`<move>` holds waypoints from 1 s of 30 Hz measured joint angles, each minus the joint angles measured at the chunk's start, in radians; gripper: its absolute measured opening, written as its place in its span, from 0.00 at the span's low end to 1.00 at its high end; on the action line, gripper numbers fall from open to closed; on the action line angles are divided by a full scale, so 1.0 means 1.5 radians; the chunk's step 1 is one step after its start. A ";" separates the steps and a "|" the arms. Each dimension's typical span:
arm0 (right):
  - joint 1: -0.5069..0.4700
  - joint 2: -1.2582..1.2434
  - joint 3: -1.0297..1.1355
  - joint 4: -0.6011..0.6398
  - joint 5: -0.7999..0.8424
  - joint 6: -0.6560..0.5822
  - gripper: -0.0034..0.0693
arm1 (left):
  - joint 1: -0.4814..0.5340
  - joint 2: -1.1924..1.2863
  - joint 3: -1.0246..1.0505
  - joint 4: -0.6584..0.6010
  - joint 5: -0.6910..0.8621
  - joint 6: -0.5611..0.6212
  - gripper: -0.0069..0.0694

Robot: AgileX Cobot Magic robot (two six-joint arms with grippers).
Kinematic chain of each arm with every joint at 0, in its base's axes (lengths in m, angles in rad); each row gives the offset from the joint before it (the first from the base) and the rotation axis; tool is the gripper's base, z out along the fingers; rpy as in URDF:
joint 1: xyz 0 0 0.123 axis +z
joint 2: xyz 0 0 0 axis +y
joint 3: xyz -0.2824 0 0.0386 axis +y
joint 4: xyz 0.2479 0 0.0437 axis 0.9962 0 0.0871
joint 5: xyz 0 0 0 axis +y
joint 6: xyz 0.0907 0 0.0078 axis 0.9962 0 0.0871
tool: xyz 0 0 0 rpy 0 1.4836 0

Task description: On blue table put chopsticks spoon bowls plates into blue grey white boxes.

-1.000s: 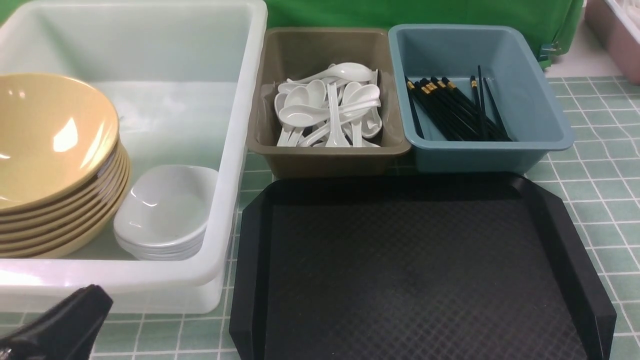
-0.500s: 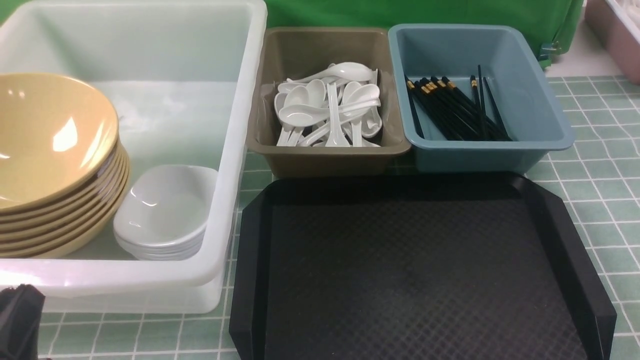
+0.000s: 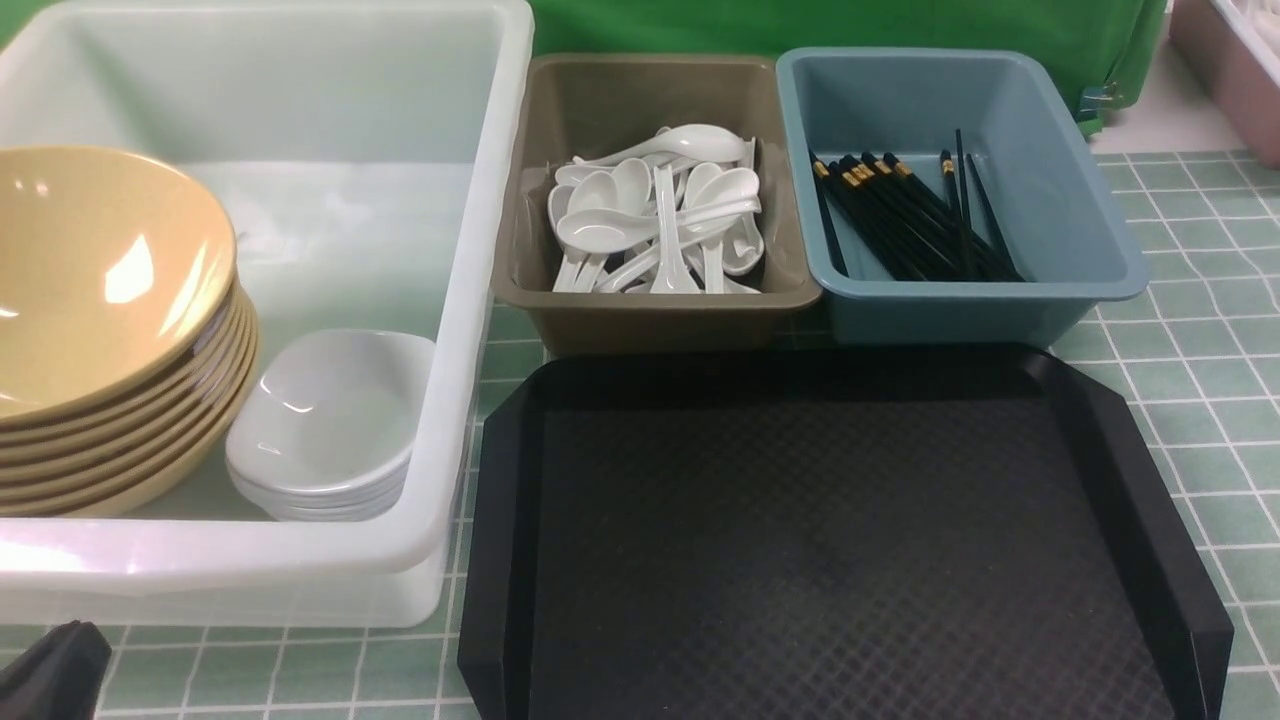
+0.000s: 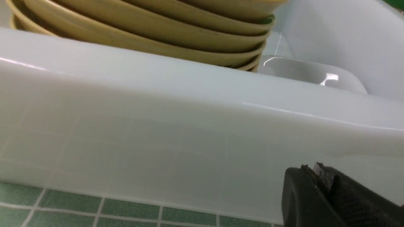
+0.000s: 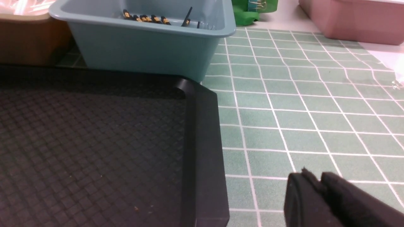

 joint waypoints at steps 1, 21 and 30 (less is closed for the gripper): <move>0.000 0.000 0.000 0.000 0.000 0.000 0.20 | 0.000 0.000 0.000 -0.005 0.001 0.000 0.09; 0.000 0.000 0.000 0.000 0.000 0.000 0.23 | 0.000 0.000 0.000 -0.013 0.004 0.002 0.09; 0.000 0.000 0.000 0.000 0.000 0.000 0.24 | 0.000 0.000 0.000 -0.013 0.004 0.004 0.09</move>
